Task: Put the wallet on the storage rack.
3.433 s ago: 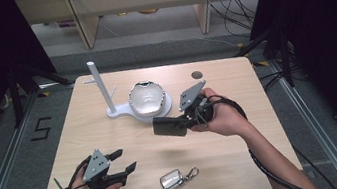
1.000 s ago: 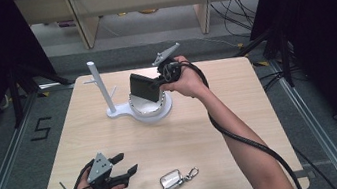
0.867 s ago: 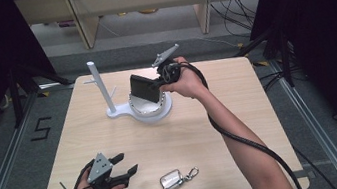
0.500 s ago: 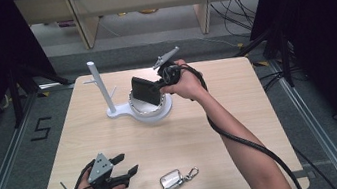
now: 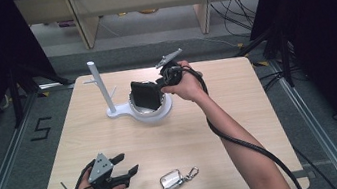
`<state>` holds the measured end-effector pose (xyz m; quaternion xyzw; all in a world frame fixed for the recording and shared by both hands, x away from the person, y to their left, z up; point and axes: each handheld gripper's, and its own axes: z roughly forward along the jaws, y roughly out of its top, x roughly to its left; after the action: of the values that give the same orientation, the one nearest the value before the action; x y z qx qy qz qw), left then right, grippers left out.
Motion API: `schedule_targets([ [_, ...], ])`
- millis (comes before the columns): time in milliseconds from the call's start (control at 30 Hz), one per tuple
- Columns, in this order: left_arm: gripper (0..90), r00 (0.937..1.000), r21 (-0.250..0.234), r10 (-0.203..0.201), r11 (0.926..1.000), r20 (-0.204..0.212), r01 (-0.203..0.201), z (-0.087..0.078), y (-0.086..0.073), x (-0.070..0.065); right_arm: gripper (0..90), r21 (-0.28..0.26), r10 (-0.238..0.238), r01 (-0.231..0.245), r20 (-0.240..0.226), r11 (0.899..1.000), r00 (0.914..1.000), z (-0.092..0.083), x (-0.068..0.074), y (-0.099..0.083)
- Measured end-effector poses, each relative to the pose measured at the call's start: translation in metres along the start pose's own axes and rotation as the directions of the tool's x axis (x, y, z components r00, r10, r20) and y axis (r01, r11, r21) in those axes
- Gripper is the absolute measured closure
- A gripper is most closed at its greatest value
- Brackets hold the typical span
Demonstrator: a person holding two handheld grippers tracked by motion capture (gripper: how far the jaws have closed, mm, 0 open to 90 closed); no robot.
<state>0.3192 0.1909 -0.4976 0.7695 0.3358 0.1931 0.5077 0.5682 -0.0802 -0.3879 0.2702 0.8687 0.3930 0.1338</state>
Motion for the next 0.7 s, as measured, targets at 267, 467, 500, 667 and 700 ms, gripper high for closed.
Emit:
schedule_targets([
  [267, 32.8, 1.0000, 0.003, -0.002, 1.0000, 0.009, 0.002, 0.001, 0.002, -0.003, 67.1, -0.010, 0.004, -0.003, 0.087, 1.000, 0.9962, -0.026, -0.006, -0.004],
  [467, 31.9, 0.9996, -0.009, 0.015, 0.9998, 0.025, -0.015, 0.005, 0.010, -0.006, 68.8, 0.006, 0.032, -0.033, 0.114, 0.999, 0.9929, -0.060, -0.008, -0.032],
  [500, 31.9, 0.9993, -0.003, 0.007, 1.0000, 0.038, -0.007, 0.006, 0.011, -0.008, 68.8, -0.017, 0.043, -0.041, 0.121, 0.999, 0.9917, -0.064, -0.008, -0.039],
  [667, 33.6, 0.9971, 0.014, 0.017, 0.9997, 0.074, -0.018, 0.012, 0.020, -0.014, 68.4, 0.004, 0.120, -0.121, 0.122, 0.993, 0.9853, -0.088, -0.006, -0.082],
  [700, 34.1, 0.9966, 0.020, 0.016, 0.9996, 0.081, -0.018, 0.013, 0.022, -0.015, 68.3, 0.007, 0.135, -0.137, 0.124, 0.991, 0.9831, -0.092, -0.007, -0.091],
])
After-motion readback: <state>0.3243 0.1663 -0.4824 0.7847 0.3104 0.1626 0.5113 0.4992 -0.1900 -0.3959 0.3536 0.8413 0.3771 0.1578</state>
